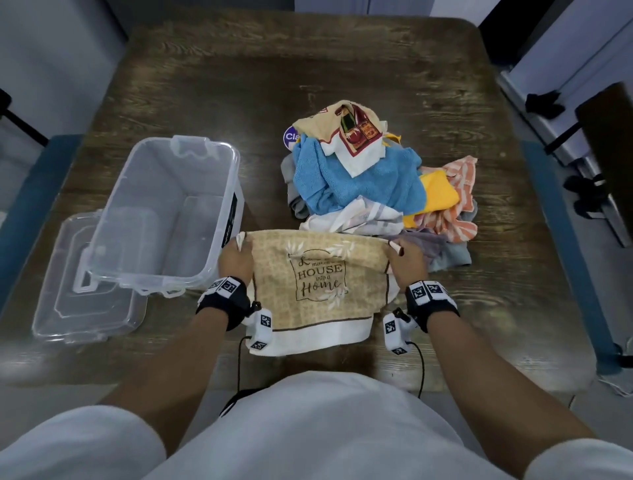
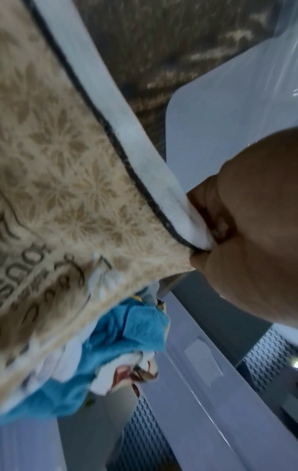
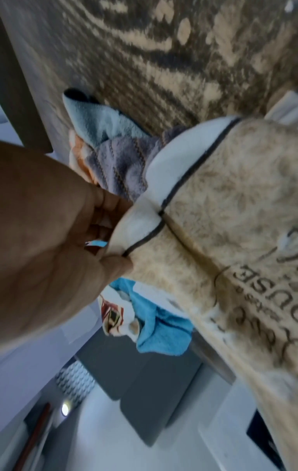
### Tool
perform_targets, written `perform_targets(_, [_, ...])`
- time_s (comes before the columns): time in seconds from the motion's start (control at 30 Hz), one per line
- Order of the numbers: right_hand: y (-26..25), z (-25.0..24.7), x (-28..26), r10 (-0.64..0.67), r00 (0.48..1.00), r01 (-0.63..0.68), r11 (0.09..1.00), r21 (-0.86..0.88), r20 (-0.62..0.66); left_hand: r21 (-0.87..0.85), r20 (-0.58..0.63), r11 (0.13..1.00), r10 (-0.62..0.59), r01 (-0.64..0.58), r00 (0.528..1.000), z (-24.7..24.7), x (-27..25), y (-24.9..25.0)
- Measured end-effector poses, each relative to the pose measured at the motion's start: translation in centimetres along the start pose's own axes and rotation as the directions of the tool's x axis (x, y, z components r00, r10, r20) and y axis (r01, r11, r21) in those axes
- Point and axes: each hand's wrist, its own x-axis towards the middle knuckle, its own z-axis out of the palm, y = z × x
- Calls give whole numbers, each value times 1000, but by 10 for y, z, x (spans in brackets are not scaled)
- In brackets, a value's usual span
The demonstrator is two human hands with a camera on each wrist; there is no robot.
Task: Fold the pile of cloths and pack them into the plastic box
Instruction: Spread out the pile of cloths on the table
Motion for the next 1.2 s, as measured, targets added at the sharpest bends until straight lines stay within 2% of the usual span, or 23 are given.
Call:
perform_targets(0.07, [-11, 4, -5, -21, 1000, 22, 998, -57, 17, -52, -21, 996, 68, -69, 997, 3, -7, 8])
perform_targets(0.17, [-27, 13, -11, -72, 996, 75, 995, -64, 45, -59, 77, 978, 206, -202, 975, 12, -22, 28])
perform_targets(0.27, [-53, 18, -18, -129, 986, 126, 991, 36, 110, -3, 237, 934, 348, -358, 907, 21, -41, 53])
perform_targets(0.33, [-70, 22, -22, -173, 967, 169, 985, 39, 187, 3, 282, 902, 414, -432, 865, 29, -52, 66])
perform_targets(0.43, [-82, 32, -27, -100, 940, 65, 991, 118, 326, -13, 290, 891, 437, -453, 851, 40, -62, 73])
perform_targets(0.53, [-83, 35, -29, -55, 918, -34, 976, 216, 392, -22, 272, 886, 452, -464, 850, 43, -65, 74])
perform_targets(0.67, [-86, 33, -34, -24, 882, -157, 927, 342, 470, 41, 301, 838, 509, -544, 806, 41, -68, 75])
perform_targets(0.9, [-99, 36, -41, 13, 839, -333, 803, 495, 543, 208, 292, 796, 504, -568, 813, 42, -67, 78])
perform_targets(1.07, [-93, 32, -39, 26, 854, -353, 763, 542, 520, 215, 306, 773, 526, -596, 793, 42, -68, 80])
perform_targets(1.2, [-90, 32, -38, 50, 870, -345, 772, 533, 490, 239, 244, 754, 563, -612, 790, 44, -66, 85])
